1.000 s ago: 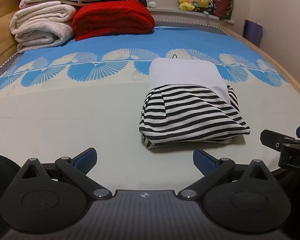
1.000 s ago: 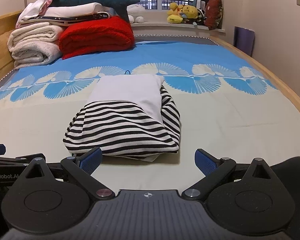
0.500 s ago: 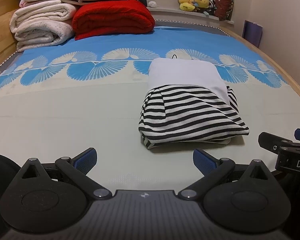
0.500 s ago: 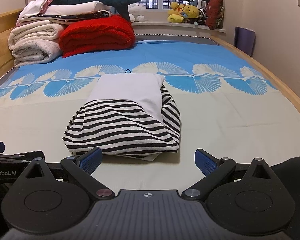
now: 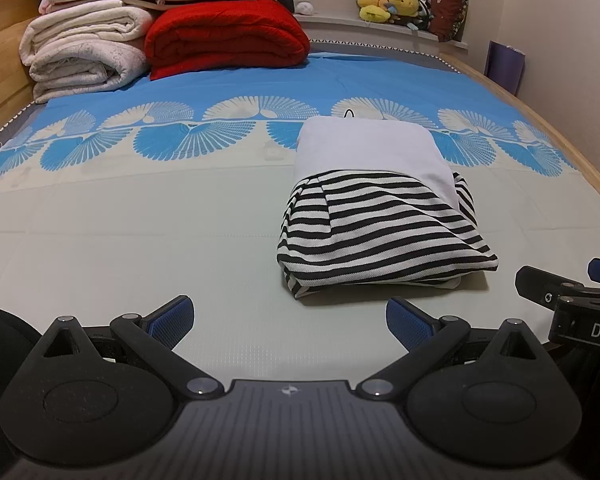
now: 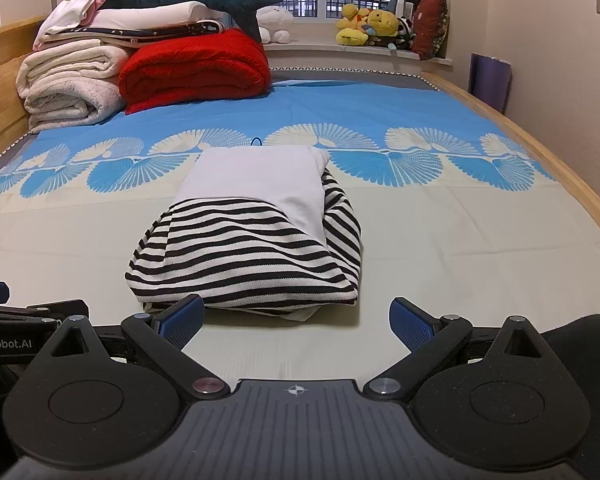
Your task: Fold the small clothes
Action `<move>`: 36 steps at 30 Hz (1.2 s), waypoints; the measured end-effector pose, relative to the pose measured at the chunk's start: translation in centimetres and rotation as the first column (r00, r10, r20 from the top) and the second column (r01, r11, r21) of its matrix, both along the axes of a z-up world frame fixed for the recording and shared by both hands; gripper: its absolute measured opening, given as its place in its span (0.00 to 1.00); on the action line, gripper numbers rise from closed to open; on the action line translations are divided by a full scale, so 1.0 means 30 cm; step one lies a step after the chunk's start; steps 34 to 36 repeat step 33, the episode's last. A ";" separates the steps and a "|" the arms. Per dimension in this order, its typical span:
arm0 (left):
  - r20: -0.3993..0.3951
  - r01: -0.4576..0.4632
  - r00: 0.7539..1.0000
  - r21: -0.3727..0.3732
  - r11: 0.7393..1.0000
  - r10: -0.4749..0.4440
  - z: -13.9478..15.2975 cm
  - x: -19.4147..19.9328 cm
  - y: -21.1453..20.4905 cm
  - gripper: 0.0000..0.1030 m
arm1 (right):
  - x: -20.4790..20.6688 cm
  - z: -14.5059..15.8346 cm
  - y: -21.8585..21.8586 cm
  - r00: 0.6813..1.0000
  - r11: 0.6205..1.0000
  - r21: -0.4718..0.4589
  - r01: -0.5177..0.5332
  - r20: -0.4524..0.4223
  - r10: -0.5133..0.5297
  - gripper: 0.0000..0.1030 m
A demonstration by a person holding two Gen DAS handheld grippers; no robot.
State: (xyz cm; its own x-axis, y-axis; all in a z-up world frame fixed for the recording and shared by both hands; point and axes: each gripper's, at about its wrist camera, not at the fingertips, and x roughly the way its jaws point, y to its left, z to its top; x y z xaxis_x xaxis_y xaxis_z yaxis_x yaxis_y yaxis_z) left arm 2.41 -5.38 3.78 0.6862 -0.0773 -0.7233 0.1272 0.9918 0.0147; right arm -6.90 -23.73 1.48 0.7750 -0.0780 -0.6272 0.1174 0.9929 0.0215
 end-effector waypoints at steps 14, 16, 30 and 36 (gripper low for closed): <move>0.000 0.001 1.000 0.000 1.000 -0.001 0.000 0.000 0.000 0.99 | 0.001 0.001 0.004 1.000 1.000 -0.001 0.001 0.000 -0.001 0.96; 0.000 0.000 1.000 0.000 1.000 0.000 0.000 0.000 -0.002 0.99 | 0.001 0.000 0.004 1.000 1.000 -0.001 0.001 -0.001 -0.001 0.96; 0.016 0.025 1.000 0.004 1.000 -0.025 0.001 -0.014 -0.006 0.99 | 0.001 0.001 0.005 1.000 1.000 -0.002 0.000 0.000 0.000 0.96; 0.015 0.026 1.000 0.006 1.000 -0.027 0.003 -0.015 -0.004 0.99 | 0.001 0.001 0.006 1.000 1.000 -0.002 0.001 -0.001 -0.001 0.96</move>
